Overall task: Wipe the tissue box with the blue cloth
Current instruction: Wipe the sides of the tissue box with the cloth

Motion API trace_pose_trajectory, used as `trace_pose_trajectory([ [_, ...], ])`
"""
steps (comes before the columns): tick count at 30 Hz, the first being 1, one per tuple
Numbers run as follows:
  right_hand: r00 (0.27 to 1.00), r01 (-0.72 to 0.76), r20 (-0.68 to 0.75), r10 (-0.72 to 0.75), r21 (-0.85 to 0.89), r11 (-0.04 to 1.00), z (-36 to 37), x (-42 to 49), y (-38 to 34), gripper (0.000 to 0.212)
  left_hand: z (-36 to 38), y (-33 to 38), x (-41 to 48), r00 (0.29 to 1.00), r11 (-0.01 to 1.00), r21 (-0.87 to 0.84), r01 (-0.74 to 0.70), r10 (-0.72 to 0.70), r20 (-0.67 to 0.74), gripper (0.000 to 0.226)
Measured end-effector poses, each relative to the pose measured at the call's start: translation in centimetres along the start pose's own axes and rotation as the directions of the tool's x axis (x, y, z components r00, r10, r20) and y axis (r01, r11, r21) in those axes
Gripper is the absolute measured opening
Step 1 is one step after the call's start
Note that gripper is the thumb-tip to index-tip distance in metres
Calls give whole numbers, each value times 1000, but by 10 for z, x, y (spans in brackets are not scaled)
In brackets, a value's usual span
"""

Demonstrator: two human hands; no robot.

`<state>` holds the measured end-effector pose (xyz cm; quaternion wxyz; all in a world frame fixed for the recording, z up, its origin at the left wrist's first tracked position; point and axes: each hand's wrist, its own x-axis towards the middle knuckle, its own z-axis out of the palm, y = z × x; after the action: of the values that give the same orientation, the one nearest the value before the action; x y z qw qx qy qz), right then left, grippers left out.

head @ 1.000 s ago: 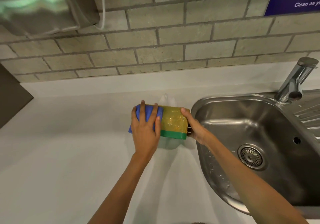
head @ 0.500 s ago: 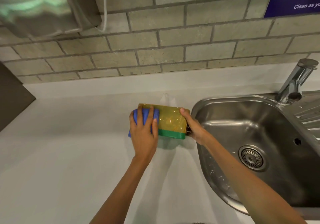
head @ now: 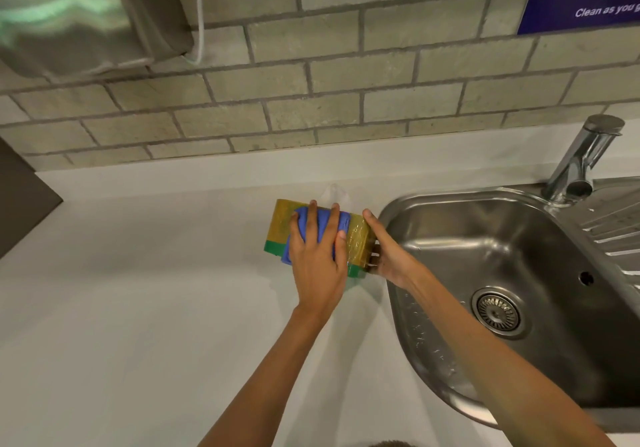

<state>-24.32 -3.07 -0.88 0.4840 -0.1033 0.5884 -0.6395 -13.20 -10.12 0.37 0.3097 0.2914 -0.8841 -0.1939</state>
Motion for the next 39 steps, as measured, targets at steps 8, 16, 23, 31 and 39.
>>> trace_pose_trajectory([
  [8, 998, 36, -45, -42, -116, 993, -1, -1, 4, 102, 3, -3, -21, 980, 972, 128, -197, 194, 30, 45],
  [16, 992, 79, -84, -94, -170, 982, 8, -3, 3, 87, -4, -34, -42, 973, 973, 14, -229, 229, 17, 48],
  [23, 974, 146, -150, -172, -172, 974, 28, -2, -2, 58, 3, -10, -19, 970, 949, -231, 214, -233, -62, 51],
  [31, 931, 270, -199, -306, -189, 944, 42, -1, 6, 120, -6, 10, 0, 781, 710, -382, 592, -622, 55, 53],
  [39, 915, 336, -174, -364, -172, 926, 42, -1, 26, 68, -9, -19, -9, 695, 493, -539, 683, -666, 271, 72],
])
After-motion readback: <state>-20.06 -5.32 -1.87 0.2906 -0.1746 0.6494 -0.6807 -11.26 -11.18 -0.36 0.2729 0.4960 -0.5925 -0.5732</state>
